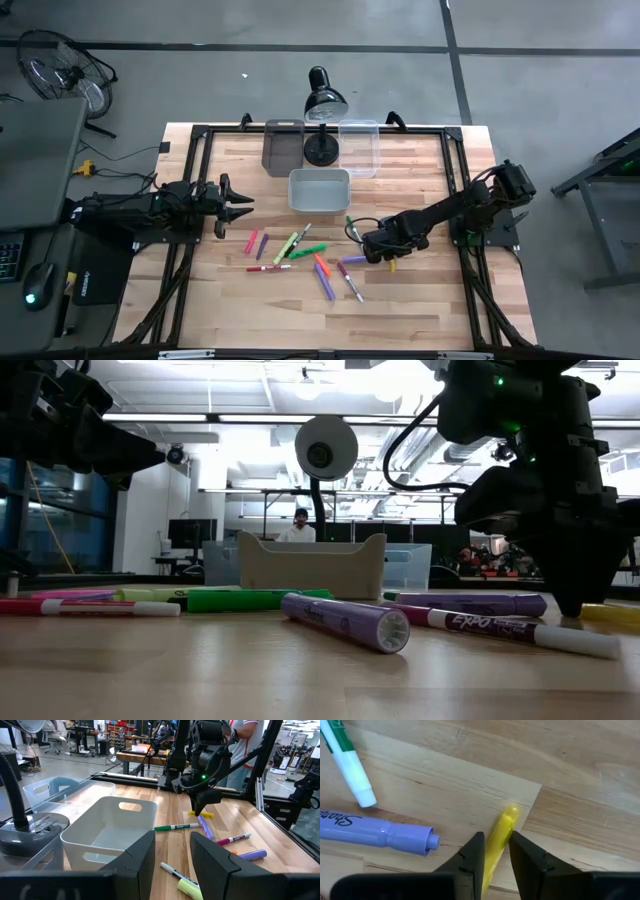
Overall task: Pick & Place Markers
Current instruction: Put the small yellow marker into the transparent bin
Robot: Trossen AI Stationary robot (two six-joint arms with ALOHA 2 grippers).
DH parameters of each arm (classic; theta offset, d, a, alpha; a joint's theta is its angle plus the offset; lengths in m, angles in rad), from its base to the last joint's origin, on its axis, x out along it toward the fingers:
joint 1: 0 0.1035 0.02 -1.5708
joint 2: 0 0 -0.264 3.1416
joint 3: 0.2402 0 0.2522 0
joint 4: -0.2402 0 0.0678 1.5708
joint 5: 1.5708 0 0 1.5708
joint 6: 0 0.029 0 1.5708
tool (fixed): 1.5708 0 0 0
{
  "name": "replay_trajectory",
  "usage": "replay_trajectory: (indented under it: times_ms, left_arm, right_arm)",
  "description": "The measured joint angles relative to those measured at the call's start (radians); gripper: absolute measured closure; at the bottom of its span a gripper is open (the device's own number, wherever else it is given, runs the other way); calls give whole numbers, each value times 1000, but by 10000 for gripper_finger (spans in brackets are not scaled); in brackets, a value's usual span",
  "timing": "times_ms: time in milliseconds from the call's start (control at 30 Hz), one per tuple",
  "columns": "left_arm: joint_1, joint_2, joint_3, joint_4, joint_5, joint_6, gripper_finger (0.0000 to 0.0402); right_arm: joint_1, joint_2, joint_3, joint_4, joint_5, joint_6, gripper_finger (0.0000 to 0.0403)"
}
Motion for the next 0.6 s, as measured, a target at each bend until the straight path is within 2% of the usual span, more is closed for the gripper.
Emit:
replay_trajectory:
  times_ms: [600]
  left_arm:
    - [0,0,0,0,0,0,279]
  right_arm:
    - [-4,-29,-1,-12,10,-91,368]
